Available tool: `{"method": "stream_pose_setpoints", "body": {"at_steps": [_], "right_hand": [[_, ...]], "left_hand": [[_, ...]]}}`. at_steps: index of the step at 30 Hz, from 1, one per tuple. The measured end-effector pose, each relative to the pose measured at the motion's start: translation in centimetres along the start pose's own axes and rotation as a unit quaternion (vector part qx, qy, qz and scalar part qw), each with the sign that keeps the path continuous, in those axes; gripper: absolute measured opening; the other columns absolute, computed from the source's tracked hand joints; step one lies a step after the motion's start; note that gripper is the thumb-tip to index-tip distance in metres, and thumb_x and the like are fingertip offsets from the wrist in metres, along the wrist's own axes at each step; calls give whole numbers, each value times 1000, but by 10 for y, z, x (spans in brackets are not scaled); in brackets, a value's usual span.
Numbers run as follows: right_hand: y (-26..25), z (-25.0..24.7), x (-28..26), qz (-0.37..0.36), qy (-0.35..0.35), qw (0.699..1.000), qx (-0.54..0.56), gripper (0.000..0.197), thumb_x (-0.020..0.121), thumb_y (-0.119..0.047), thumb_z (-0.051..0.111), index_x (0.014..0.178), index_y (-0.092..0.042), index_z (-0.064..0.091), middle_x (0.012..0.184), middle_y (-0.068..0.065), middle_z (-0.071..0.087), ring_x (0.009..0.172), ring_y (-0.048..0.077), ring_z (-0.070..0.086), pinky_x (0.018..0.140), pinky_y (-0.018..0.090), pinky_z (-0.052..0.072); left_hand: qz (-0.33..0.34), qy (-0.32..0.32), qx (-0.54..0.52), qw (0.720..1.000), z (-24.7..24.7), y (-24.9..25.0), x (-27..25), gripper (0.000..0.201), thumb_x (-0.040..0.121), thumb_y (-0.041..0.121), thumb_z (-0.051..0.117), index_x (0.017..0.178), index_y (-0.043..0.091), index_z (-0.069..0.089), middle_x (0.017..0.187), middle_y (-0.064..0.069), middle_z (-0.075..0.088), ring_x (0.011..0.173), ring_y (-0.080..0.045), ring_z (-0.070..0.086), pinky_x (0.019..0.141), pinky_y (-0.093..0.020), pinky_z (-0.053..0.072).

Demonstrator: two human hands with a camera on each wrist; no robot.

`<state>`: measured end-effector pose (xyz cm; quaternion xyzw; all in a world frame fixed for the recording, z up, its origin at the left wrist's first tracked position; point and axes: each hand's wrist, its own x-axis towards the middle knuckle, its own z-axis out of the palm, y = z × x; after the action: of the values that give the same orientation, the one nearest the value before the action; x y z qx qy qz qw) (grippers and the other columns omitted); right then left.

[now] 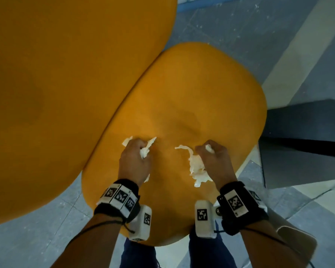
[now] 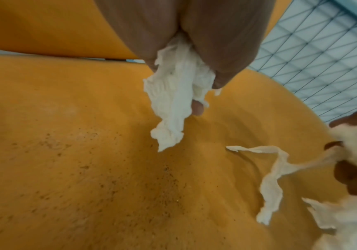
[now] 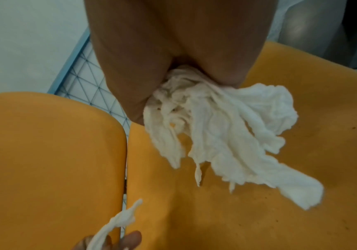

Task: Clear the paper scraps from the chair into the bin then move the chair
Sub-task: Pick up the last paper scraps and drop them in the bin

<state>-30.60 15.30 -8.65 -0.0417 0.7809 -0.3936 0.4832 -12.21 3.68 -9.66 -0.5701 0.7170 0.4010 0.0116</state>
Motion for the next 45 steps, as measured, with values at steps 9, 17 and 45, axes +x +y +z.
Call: {"method": "stream_pose_setpoints", "body": {"at_steps": [9, 17, 45], "right_hand": [[22, 19, -15, -71, 68, 987, -129, 12, 95, -19, 54, 101, -27, 61, 96, 3, 70, 53, 3, 49, 49, 16, 38], [40, 66, -19, 94, 69, 953, -280, 66, 72, -58, 71, 124, -28, 43, 120, 6, 59, 102, 36, 61, 85, 48, 52], [153, -78, -207, -52, 203, 926, 315, 31, 103, -20, 44, 95, -2, 68, 60, -11, 60, 50, 5, 47, 48, 18, 41]], "left_hand": [[23, -49, -64, 996, -28, -12, -23, 30, 87, 8, 59, 61, 23, 55, 45, 5, 38, 37, -10, 29, 40, -24, 26], [79, -92, -55, 991, -65, -32, -33, 31, 84, 23, 49, 54, 19, 41, 44, 5, 24, 44, -14, 18, 45, -30, 19], [360, -196, 5, 912, 53, 110, -177, 53, 99, 42, 46, 57, 11, 36, 46, -14, 35, 42, -31, 36, 42, -46, 33]]}}
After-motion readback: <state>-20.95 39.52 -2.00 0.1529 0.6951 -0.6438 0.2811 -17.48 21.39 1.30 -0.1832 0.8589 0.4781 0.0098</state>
